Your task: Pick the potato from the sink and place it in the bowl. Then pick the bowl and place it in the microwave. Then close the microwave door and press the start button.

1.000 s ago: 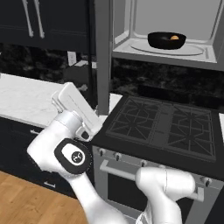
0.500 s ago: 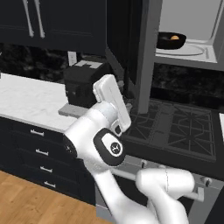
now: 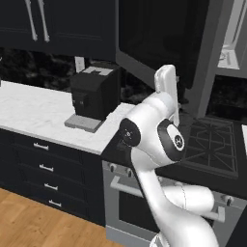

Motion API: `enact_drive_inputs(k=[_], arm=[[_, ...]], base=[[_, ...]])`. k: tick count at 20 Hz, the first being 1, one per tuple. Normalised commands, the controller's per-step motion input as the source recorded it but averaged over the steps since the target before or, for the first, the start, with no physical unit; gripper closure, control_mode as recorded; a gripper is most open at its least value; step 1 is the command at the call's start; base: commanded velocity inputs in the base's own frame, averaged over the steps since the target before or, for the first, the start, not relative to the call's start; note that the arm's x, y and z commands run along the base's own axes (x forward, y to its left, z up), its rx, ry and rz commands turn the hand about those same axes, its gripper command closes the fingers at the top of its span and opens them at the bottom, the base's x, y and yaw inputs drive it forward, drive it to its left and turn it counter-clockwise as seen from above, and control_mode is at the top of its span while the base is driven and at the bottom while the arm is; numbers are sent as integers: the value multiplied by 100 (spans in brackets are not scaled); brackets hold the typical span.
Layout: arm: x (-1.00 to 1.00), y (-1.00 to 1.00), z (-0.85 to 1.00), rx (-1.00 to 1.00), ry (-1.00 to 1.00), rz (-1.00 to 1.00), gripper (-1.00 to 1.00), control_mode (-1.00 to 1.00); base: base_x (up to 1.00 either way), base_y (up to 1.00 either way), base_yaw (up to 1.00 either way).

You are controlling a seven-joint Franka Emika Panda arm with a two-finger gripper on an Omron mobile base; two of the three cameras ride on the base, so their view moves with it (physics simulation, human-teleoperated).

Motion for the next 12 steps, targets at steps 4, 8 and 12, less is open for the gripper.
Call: enact_drive_inputs(k=[4, 8, 12], arm=[[30, -87, 20, 16, 0, 2, -100, -100], [35, -81, 27, 16, 0, 4, -100, -100], [57, -57, 29, 14, 0, 6, -100, -100]], base=[[0, 0, 0], [0, 0, 0], [0, 0, 0]])
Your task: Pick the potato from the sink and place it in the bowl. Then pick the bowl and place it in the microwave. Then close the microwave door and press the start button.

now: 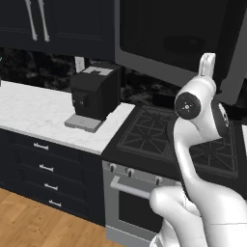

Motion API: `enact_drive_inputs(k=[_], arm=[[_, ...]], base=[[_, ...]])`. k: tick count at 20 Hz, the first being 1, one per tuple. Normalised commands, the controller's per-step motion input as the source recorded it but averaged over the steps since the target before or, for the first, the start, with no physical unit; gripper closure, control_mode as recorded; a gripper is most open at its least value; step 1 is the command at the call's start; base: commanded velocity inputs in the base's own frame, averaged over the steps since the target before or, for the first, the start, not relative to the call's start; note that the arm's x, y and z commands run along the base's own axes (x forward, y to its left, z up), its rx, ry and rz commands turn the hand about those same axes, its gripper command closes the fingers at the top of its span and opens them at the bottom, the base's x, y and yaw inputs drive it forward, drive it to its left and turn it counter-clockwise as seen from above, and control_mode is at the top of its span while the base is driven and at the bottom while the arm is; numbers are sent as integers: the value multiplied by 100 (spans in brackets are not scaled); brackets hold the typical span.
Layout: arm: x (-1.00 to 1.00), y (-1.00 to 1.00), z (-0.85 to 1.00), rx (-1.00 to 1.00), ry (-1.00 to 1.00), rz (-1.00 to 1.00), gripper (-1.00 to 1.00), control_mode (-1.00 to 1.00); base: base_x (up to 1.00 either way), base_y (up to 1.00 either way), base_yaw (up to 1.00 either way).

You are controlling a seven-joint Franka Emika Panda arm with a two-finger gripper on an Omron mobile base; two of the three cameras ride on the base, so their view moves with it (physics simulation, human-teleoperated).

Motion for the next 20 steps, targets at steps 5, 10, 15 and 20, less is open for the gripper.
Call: enact_drive_inputs(k=[5, 10, 15, 20], arm=[[60, -42, 17, 10, 0, 9, -100, -100], [64, -50, 8, 12, 5, 10, -100, -100], [74, -52, 1, 8, 2, 10, -100, -100], [64, -37, 0, 4, 0, 4, -100, -100]], base=[[0, 0, 0], [0, 0, 0], [0, 0, 0], [0, 0, 0]])
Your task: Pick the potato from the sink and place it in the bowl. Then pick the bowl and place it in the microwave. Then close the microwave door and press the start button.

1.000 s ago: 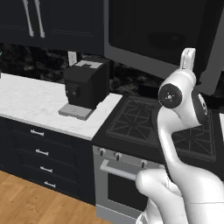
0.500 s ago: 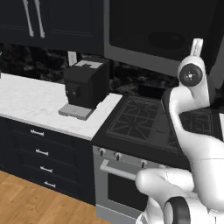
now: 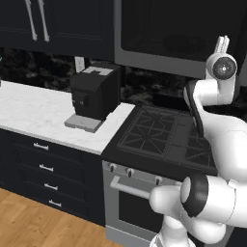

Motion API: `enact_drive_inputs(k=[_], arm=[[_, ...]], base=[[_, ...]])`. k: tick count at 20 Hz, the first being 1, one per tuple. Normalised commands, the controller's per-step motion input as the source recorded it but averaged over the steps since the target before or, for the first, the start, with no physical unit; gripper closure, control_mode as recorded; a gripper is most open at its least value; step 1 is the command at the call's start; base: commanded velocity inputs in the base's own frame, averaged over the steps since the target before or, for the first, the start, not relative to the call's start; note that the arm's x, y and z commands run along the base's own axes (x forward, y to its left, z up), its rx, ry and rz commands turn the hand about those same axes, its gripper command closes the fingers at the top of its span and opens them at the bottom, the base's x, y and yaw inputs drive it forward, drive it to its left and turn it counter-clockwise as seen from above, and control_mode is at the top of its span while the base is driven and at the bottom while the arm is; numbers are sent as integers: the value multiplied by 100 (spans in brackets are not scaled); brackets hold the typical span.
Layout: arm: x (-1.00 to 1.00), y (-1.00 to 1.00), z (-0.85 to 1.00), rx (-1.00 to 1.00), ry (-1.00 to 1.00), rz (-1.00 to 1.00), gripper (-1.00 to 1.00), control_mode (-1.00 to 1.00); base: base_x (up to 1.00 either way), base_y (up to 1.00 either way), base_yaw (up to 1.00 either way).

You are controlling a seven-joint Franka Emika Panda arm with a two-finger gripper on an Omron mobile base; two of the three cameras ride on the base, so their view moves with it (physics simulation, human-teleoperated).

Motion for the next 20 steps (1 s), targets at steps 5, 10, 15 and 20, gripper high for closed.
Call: enact_drive_inputs(k=[5, 10, 15, 20], arm=[[61, -38, 0, 3, 0, 4, -100, -100], [63, -35, 0, 2, 0, 3, -100, -100], [43, -14, 0, 0, -2, 4, -100, -100], [0, 3, 0, 0, -3, 0, -100, -100]], base=[[0, 0, 0], [0, 0, 0], [0, 0, 0], [0, 0, 0]])
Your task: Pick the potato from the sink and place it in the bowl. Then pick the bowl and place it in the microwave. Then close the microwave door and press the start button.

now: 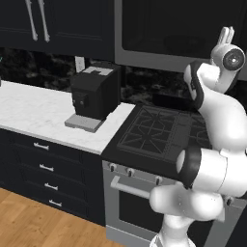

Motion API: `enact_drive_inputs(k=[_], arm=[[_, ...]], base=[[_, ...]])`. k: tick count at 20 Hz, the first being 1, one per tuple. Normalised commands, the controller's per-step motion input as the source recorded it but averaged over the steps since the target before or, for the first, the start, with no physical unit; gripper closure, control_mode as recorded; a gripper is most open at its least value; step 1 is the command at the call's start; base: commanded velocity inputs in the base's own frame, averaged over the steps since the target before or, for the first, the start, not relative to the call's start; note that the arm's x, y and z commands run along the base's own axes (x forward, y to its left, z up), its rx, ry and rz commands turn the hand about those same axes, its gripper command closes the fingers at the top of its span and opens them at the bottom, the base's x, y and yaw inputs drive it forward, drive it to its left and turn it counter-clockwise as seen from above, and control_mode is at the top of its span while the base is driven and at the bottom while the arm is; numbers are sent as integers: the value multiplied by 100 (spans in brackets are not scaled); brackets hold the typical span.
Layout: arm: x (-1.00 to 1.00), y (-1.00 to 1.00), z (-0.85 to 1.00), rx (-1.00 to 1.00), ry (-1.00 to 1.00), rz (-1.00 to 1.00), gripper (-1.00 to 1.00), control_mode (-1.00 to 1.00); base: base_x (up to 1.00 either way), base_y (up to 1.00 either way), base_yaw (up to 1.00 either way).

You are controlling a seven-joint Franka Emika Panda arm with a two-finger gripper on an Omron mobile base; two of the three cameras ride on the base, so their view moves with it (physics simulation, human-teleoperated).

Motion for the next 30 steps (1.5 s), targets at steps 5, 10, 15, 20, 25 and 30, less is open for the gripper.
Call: enact_drive_inputs(k=[5, 10, 15, 20, 25, 30], arm=[[-44, 19, 12, 0, -2, 0, -100, -100], [-98, 15, 69, -5, 3, 0, -100, -100], [-93, 1, 58, -11, 25, 3, -100, -100], [-100, 1, 7, -23, 16, 14, -100, -100], [-99, 12, -1, -32, 0, 19, -100, -100], [-72, 18, 0, -45, 14, 14, -100, -100]], base=[[0, 0, 0], [0, 0, 0], [0, 0, 0], [0, 0, 0], [0, 0, 0], [0, 0, 0]])
